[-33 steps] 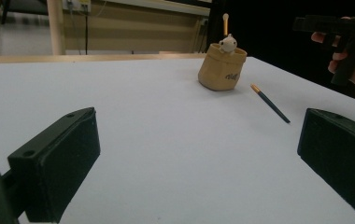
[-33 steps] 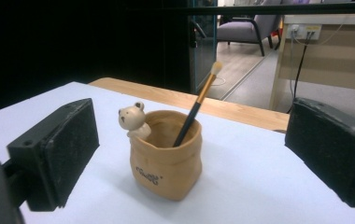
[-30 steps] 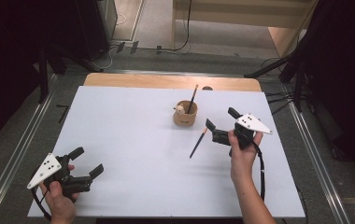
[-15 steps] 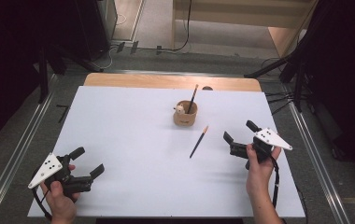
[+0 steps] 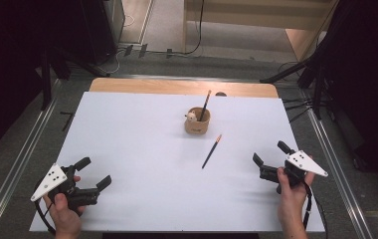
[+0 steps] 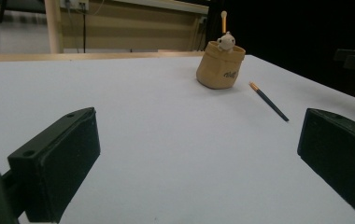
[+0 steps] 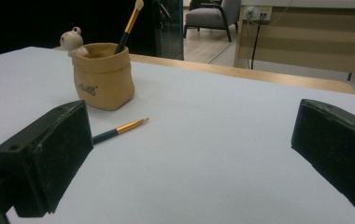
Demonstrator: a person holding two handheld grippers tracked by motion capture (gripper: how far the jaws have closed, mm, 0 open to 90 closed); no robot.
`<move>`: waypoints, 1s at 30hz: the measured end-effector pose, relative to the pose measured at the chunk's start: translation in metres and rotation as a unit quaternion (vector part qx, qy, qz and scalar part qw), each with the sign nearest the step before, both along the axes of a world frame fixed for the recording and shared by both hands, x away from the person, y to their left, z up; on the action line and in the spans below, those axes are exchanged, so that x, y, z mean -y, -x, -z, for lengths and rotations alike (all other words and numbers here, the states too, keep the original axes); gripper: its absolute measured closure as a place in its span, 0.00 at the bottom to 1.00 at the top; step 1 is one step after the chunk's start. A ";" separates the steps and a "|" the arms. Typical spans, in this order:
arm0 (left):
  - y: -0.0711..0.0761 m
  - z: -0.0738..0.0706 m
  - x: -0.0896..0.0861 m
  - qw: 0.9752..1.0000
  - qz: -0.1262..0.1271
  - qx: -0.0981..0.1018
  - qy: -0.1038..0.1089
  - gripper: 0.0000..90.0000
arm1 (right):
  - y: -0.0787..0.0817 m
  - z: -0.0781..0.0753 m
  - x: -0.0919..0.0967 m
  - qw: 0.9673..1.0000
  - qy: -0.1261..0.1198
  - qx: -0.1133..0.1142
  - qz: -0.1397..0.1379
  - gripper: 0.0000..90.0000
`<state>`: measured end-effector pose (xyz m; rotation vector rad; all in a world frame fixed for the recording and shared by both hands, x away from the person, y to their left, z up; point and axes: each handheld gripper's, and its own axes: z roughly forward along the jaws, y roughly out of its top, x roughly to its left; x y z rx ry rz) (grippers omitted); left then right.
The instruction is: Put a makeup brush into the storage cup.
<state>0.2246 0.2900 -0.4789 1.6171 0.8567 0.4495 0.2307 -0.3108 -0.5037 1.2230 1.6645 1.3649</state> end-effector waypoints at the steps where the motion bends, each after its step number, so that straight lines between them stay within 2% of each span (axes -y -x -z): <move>1: 0.000 0.000 0.000 1.000 0.000 -0.001 0.000 0.00 | 0.000 0.000 0.000 1.000 0.000 0.000 0.000 0.00; 6: 0.000 0.000 0.001 1.000 0.001 -0.001 -0.002 0.00 | 0.012 0.005 0.007 1.000 0.003 -0.007 -0.001 0.00; 7: 0.000 0.000 0.001 1.000 0.001 -0.001 -0.003 0.00 | 0.016 0.007 0.010 1.000 0.004 -0.016 -0.003 0.00; 9: 0.001 0.000 0.001 1.000 0.001 -0.001 -0.002 0.00 | 0.018 0.008 0.011 1.000 -0.002 -0.020 -0.005 0.00; 11: 0.001 0.000 0.001 1.000 0.001 0.000 -0.002 0.00 | 0.023 0.009 0.015 0.999 -0.024 -0.033 -0.010 0.00; 12: 0.001 0.000 0.001 1.000 0.001 0.001 -0.003 0.00 | 0.028 0.009 0.018 0.998 -0.047 -0.041 -0.014 0.06; 13: 0.001 0.000 0.001 1.000 0.001 0.002 -0.003 0.00 | 0.030 0.008 0.019 0.998 -0.048 -0.042 -0.013 0.07; 14: 0.001 0.000 0.001 1.000 0.001 0.002 -0.003 0.00 | 0.030 0.008 0.019 0.998 -0.048 -0.042 -0.013 0.07; 15: 0.001 0.000 0.000 1.000 0.001 0.002 -0.003 0.00 | 0.033 0.006 0.021 0.999 -0.032 -0.039 0.003 0.11; 16: 0.001 0.000 0.000 1.000 0.001 0.002 -0.003 0.00 | 0.033 0.006 0.021 0.999 -0.032 -0.039 0.003 0.11; 17: 0.001 0.000 0.000 1.000 0.000 0.002 -0.003 0.00 | 0.035 0.004 0.023 0.999 -0.029 -0.028 0.009 0.14; 21: 0.001 0.000 0.000 1.000 0.000 0.002 -0.004 0.00 | 0.039 0.003 0.028 0.999 -0.031 -0.018 0.016 0.14; 24: 0.001 0.000 -0.001 1.000 -0.001 0.003 -0.004 0.00 | 0.042 0.001 0.031 0.999 -0.025 -0.012 0.028 0.05; 25: 0.001 0.000 -0.001 1.000 -0.001 0.003 -0.004 0.00 | 0.043 0.000 0.032 0.999 -0.035 -0.012 0.022 0.00; 30: 0.001 -0.001 -0.002 1.000 -0.002 0.004 -0.003 0.00 | 0.046 -0.002 0.030 1.000 -0.020 -0.006 0.015 0.00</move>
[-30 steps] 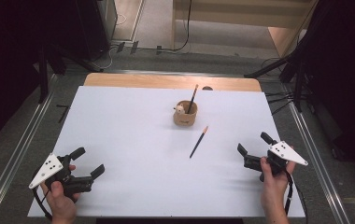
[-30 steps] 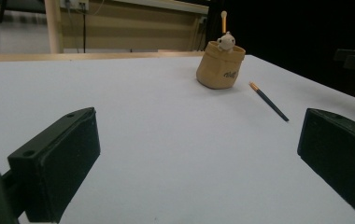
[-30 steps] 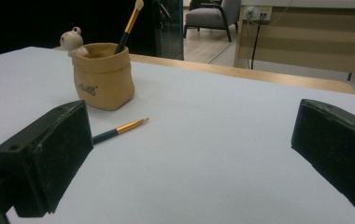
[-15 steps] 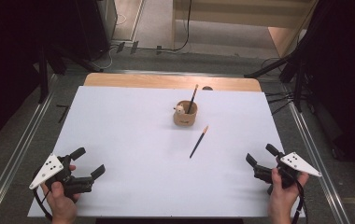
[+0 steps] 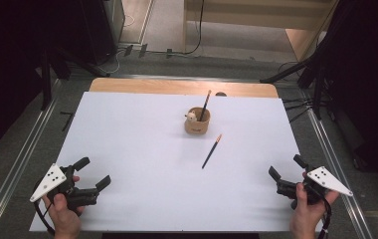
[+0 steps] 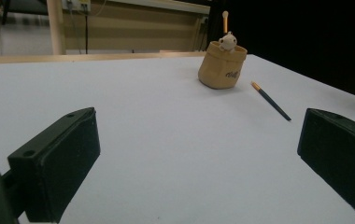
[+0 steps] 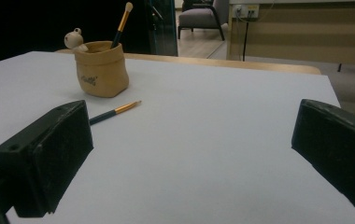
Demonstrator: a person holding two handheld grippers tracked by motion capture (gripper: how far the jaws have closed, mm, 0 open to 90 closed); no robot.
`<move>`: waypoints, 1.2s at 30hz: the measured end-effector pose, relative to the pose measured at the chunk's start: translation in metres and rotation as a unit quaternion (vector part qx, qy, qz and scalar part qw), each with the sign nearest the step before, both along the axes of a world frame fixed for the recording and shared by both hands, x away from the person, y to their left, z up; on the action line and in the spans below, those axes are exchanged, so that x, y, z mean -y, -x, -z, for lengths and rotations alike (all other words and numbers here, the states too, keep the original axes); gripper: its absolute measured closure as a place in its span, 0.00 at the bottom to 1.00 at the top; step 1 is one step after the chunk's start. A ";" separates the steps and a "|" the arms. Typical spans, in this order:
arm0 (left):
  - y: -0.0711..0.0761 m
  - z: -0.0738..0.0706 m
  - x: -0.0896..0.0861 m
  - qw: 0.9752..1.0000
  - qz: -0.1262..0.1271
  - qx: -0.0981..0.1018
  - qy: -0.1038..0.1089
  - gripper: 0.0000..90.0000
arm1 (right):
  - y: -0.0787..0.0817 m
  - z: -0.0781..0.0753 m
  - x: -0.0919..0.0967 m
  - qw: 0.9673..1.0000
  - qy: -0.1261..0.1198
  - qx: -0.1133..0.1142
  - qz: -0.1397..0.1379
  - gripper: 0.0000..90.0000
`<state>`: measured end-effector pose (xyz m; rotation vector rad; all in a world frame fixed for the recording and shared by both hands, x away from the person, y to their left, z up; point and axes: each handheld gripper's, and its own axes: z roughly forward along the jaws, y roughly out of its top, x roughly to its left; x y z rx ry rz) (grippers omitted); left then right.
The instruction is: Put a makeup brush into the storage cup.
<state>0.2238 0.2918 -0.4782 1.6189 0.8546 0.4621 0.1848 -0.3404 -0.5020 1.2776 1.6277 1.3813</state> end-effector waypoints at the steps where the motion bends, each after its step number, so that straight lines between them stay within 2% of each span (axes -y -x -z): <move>1: 0.000 0.000 0.000 1.000 0.000 0.000 0.000 0.00 | 0.001 0.000 -0.001 1.000 -0.001 0.000 -0.002 0.00; 3: 0.000 0.000 0.000 1.000 0.000 0.000 0.000 0.00 | 0.002 0.000 -0.001 1.000 -0.008 0.008 -0.007 0.00; 10: 0.000 0.000 -0.001 1.000 -0.001 0.001 0.001 0.00 | 0.004 -0.003 -0.003 1.000 -0.010 0.006 -0.026 0.00; 15: -0.001 -0.001 0.000 1.000 -0.001 0.001 0.001 0.00 | 0.005 -0.006 -0.007 1.000 -0.011 0.001 -0.019 0.00; 19: -0.001 0.000 0.001 1.000 0.001 0.000 0.001 0.00 | 0.004 -0.010 -0.011 1.000 -0.013 0.001 -0.025 0.00; 36: -0.003 -0.001 0.000 1.000 0.007 0.002 0.000 0.00 | -0.022 -0.022 -0.043 0.999 -0.015 -0.019 -0.040 0.00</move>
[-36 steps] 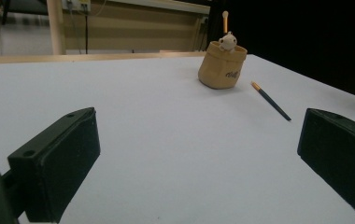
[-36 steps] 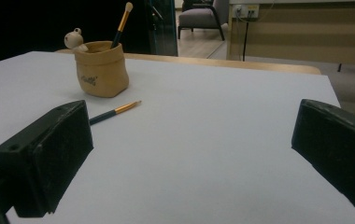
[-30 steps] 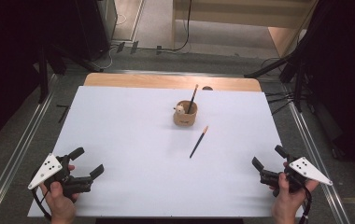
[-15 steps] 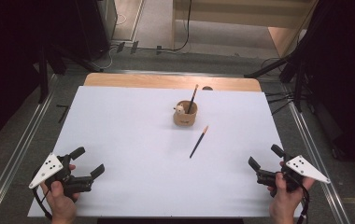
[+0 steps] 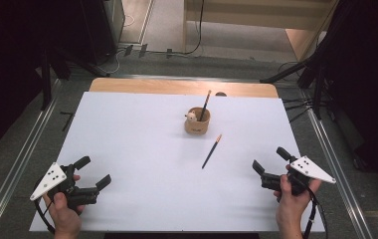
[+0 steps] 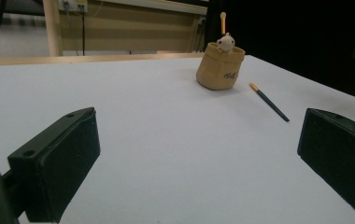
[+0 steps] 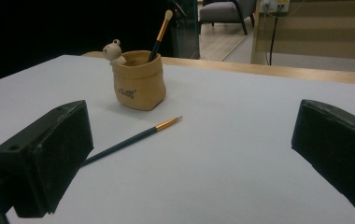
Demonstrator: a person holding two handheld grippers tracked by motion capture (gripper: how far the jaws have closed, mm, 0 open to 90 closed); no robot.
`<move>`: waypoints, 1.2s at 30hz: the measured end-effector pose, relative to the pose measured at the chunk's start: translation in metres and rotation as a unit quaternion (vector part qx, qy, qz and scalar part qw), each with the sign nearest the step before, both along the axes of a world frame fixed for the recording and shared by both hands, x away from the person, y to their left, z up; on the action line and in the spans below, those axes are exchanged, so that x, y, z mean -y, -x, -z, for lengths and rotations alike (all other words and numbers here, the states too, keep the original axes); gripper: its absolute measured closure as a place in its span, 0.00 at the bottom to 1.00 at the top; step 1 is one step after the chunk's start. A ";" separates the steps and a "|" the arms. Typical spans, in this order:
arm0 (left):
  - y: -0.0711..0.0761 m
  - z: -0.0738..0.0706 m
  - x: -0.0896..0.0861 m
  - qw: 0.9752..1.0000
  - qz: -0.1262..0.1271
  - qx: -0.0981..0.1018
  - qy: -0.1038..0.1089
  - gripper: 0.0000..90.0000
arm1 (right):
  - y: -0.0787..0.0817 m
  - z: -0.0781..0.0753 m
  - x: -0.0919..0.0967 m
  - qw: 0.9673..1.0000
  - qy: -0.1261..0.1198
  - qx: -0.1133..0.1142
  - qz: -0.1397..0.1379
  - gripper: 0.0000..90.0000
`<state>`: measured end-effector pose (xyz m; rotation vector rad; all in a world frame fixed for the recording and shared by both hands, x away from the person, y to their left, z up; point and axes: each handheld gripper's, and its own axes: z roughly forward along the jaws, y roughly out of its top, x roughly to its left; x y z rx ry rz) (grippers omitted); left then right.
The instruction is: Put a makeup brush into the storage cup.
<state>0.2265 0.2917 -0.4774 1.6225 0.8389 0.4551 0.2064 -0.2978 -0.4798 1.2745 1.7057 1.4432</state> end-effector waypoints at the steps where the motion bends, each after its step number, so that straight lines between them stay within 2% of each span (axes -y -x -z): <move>1: 0.000 0.000 0.000 1.000 -0.001 0.000 0.003 0.00 | -0.002 -0.001 -0.002 1.000 0.000 -0.004 -0.001 0.00; 7: 0.002 0.000 -0.001 1.000 -0.002 0.001 0.001 0.00 | -0.018 -0.012 -0.016 1.000 0.013 -0.007 -0.006 0.00; 10: 0.003 0.000 0.000 1.000 -0.001 0.003 -0.008 0.00 | -0.022 -0.015 -0.019 1.000 0.010 -0.005 -0.007 0.00; 18: 0.004 0.000 0.001 1.000 0.002 0.005 -0.011 0.00 | -0.038 -0.021 -0.033 1.000 0.007 -0.009 -0.007 0.00; 24: 0.005 -0.001 0.005 1.000 0.009 0.009 -0.024 0.00 | -0.051 -0.022 -0.042 1.000 0.000 -0.023 -0.008 0.00; 36: 0.005 -0.001 0.001 1.000 0.009 0.010 -0.009 0.00 | -0.073 -0.030 -0.059 0.999 0.017 -0.033 -0.015 0.00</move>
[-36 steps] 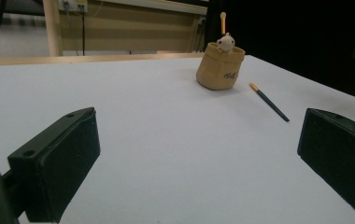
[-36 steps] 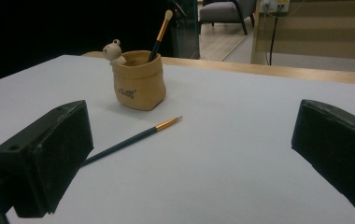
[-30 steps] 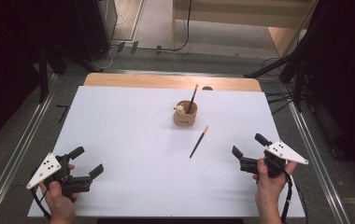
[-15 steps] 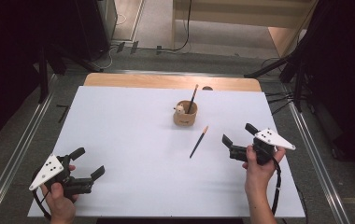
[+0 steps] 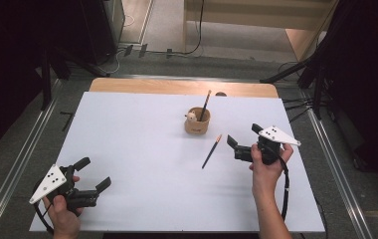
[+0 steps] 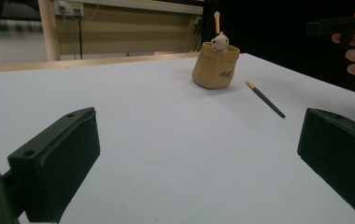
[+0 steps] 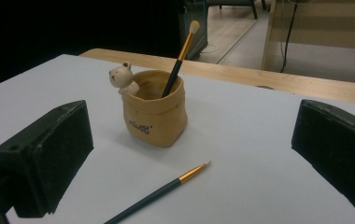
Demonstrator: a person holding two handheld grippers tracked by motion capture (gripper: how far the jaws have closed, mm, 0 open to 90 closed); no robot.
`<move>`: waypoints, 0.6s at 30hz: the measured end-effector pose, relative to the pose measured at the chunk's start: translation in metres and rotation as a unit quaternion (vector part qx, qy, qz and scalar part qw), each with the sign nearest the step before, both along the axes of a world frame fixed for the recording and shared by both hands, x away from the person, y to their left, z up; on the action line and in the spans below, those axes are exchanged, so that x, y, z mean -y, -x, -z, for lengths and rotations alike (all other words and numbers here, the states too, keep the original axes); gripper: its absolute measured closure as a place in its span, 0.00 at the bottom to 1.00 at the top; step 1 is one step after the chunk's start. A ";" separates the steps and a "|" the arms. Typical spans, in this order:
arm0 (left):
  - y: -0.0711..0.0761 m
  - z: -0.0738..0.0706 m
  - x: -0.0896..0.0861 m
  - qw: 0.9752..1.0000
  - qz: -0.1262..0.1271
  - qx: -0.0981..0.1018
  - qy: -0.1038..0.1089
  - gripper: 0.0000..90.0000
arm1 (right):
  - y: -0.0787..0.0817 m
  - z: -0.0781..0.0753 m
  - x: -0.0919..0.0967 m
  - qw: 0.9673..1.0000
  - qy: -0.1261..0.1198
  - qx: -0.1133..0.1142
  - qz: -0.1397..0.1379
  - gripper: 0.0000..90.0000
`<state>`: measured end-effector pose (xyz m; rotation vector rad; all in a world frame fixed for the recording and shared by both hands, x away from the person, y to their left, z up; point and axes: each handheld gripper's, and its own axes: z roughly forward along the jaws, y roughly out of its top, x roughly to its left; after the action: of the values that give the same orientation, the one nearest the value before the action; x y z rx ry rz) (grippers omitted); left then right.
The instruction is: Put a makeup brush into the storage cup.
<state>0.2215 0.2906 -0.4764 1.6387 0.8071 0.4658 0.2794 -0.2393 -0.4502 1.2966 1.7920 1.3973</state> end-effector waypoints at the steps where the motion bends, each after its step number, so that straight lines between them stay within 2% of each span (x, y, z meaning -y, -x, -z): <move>1: 0.000 0.000 0.001 1.000 0.000 0.000 -0.001 0.00 | -0.002 0.000 -0.002 1.000 0.001 0.000 -0.002 0.00; 10: 0.000 0.000 0.000 1.000 -0.001 0.000 0.005 0.00 | -0.017 -0.001 -0.018 1.000 0.016 -0.018 -0.009 0.00; 18: -0.001 0.001 0.001 1.000 0.000 0.000 0.006 0.00 | -0.028 0.001 -0.027 0.999 0.029 -0.045 -0.012 0.00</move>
<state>0.2223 0.2896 -0.4770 1.6285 0.8098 0.4605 0.3073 -0.2121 -0.4517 1.3306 1.8990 1.3088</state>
